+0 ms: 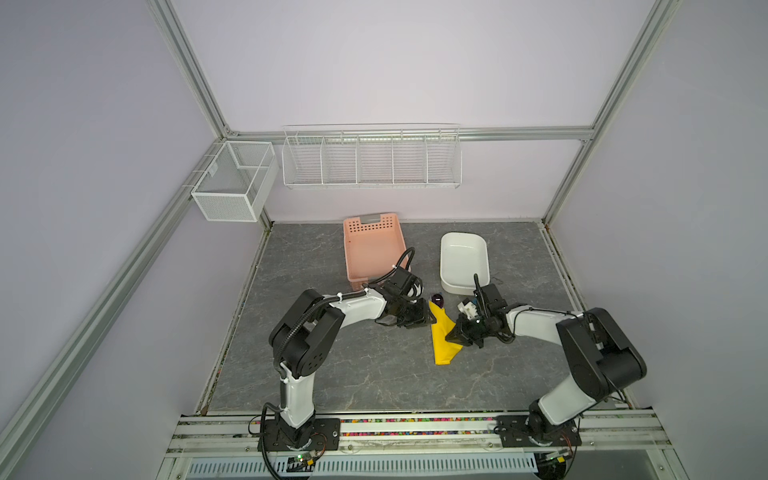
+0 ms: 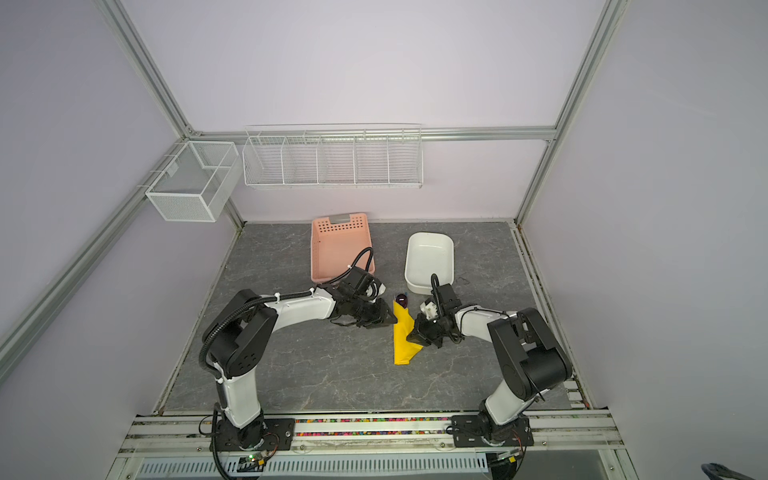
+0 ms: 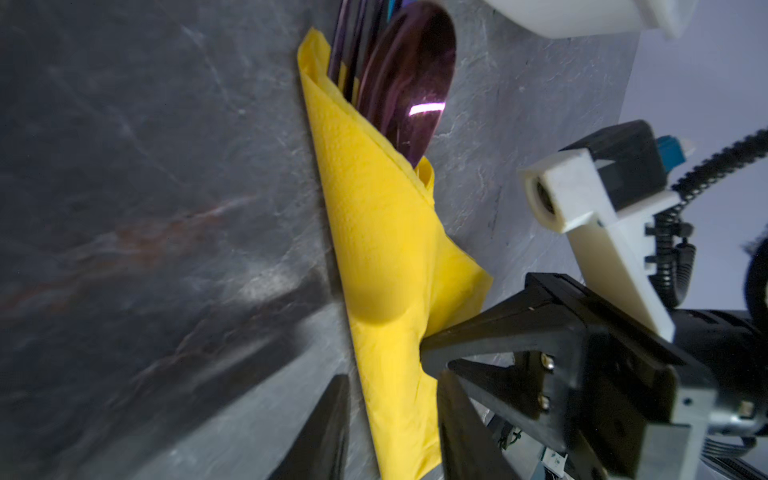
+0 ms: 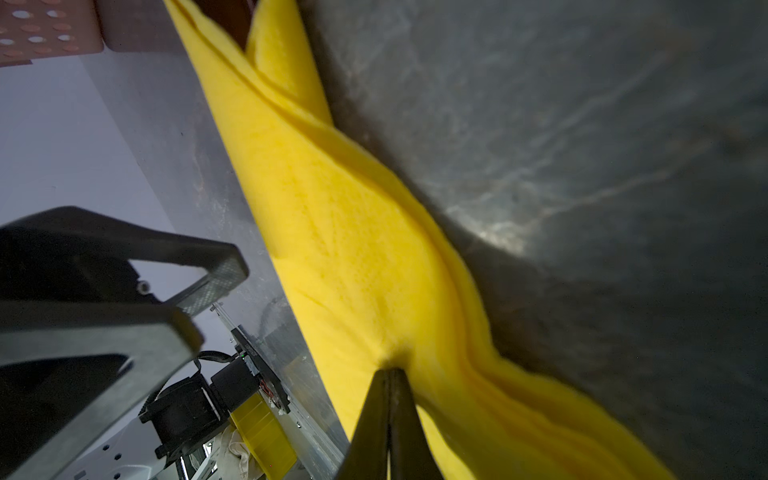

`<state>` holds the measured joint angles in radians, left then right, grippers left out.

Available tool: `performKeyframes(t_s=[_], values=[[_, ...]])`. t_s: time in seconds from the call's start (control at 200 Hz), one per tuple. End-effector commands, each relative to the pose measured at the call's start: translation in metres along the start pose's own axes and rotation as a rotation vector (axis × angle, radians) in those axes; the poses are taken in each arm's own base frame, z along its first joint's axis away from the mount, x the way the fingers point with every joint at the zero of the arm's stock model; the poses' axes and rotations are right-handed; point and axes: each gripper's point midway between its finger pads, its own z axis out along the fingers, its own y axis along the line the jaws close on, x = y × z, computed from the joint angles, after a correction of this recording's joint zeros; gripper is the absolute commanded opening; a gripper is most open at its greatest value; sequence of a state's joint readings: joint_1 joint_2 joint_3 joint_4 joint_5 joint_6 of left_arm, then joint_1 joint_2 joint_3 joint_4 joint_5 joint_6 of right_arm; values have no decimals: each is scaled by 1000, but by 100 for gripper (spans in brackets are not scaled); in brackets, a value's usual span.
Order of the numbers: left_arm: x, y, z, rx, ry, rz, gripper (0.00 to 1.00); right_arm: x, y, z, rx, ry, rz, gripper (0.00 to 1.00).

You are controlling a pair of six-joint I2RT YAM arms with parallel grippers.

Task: Place the utensils on the paper napkin and roll it up

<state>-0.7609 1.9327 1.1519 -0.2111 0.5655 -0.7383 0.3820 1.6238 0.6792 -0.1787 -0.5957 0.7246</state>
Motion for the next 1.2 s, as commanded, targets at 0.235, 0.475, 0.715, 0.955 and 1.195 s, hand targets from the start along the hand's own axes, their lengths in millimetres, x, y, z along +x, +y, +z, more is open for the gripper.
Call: performKeyframes(t_s=[0.235,0.475,0.715,0.955,1.195], values=[[14,16,21,38,66,-55,37,14,-36,7,128,28,67,7],[41,29,22,36,111,-99,37,16,-39,9,125,28,76,7],[63,42,26,11,137,-153,37,17,-40,10,120,30,80,7],[73,48,37,2,155,-199,37,18,-41,12,113,32,85,6],[72,58,38,-51,150,-217,36,19,-40,12,108,37,83,6]])
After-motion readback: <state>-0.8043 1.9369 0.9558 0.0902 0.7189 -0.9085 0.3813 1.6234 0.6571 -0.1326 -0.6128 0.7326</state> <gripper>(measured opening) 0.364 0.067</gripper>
